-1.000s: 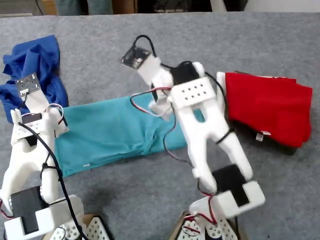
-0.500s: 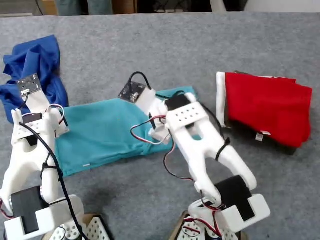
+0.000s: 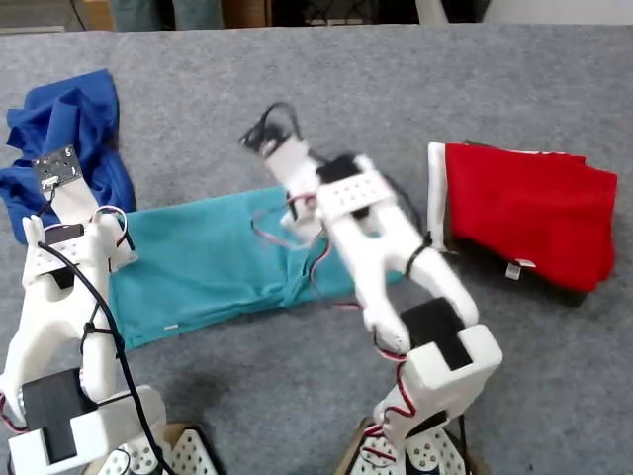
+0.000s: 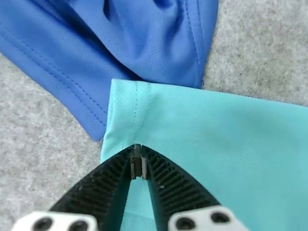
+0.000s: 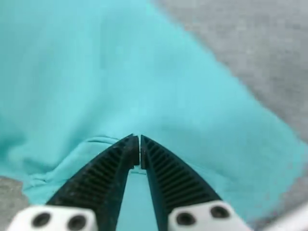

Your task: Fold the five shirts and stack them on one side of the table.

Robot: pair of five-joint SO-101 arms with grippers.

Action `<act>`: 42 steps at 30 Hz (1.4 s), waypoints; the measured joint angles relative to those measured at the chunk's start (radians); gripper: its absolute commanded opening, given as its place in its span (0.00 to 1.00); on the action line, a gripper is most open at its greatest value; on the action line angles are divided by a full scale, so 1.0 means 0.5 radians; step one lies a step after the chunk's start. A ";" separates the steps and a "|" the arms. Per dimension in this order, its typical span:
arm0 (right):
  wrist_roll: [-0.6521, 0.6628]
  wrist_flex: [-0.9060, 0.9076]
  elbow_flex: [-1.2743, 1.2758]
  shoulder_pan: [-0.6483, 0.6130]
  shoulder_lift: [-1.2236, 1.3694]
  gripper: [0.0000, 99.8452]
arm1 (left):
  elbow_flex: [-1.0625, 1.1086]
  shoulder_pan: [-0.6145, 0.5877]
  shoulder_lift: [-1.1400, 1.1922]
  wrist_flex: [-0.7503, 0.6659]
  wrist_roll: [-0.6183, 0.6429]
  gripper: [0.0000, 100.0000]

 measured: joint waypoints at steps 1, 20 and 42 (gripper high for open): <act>-0.009 0.071 -0.071 0.025 -0.015 0.01 | 0.000 0.000 0.000 0.000 0.000 0.03; 0.285 0.500 0.411 -0.160 -0.334 0.01 | 0.000 0.000 0.000 0.000 0.000 0.03; -0.015 0.012 0.025 -0.166 0.221 0.01 | 0.000 0.000 0.000 0.000 0.000 0.03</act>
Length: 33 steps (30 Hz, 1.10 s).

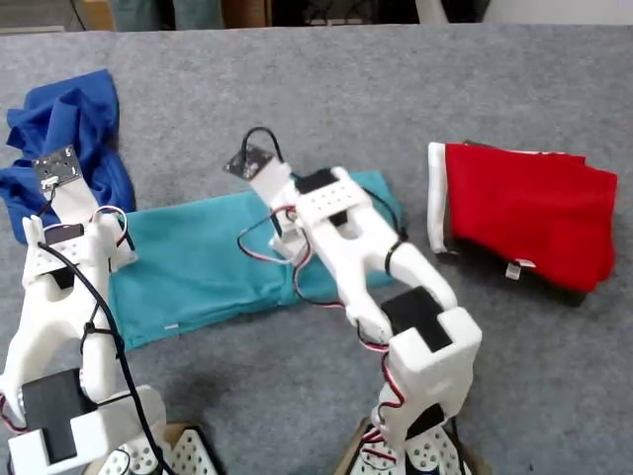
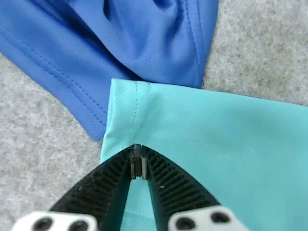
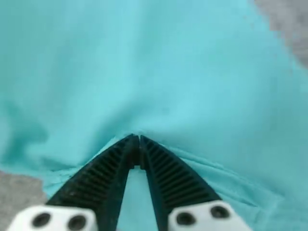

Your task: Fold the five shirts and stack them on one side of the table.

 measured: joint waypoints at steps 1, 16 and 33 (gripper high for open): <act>-0.003 0.064 -0.068 0.006 -0.006 0.01 | 0.000 0.000 0.000 0.000 0.000 0.03; 0.209 1.163 -0.273 0.077 -0.574 0.01 | 0.000 0.000 0.000 0.000 0.000 0.03; 0.037 0.411 0.052 -0.104 -0.058 0.01 | 0.000 0.000 0.000 0.000 0.000 0.03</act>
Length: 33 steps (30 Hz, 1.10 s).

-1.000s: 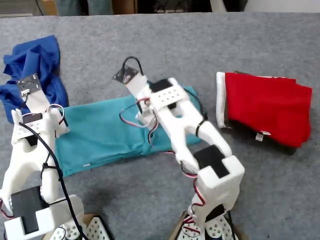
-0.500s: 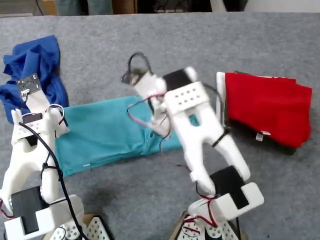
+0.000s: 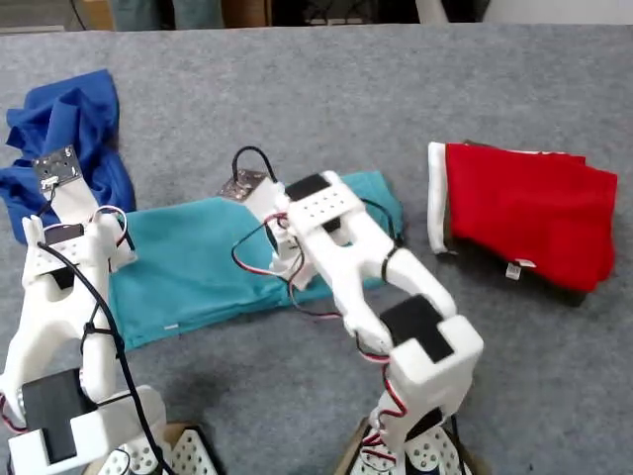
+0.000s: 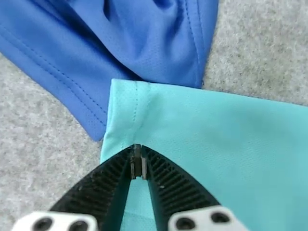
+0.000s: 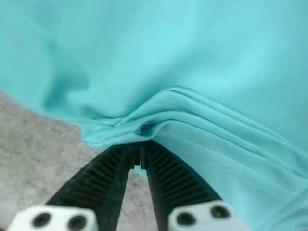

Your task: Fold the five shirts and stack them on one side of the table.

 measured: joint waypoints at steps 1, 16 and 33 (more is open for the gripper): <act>0.000 0.052 -0.061 0.000 0.015 0.01 | 0.000 0.000 0.000 0.000 0.000 0.03; -0.003 0.160 -0.387 0.006 0.405 0.01 | -0.018 0.000 0.000 0.003 0.000 0.03; 0.252 0.930 -0.908 0.411 -0.592 0.01 | -0.325 -0.307 -0.239 0.961 -0.120 0.28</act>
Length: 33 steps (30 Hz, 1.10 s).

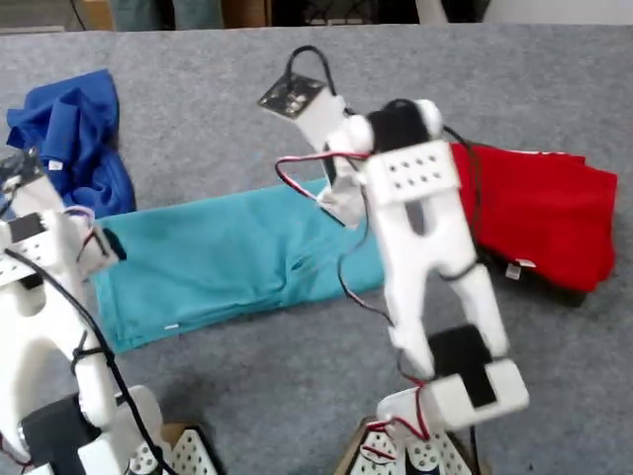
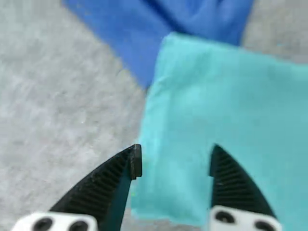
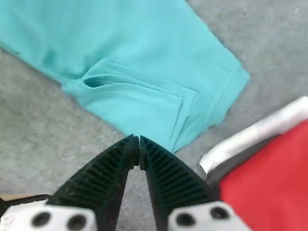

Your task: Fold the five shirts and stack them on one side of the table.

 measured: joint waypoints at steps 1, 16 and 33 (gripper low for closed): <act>-0.009 0.000 0.052 0.000 -0.061 0.01 | 0.000 -0.049 0.031 0.012 -0.052 0.28; -0.018 0.000 0.350 0.006 -0.359 0.01 | -0.114 -0.153 0.875 -0.104 -0.491 0.04; -0.018 0.000 0.350 0.006 -0.359 0.01 | -0.356 -0.552 0.816 0.169 -0.672 0.03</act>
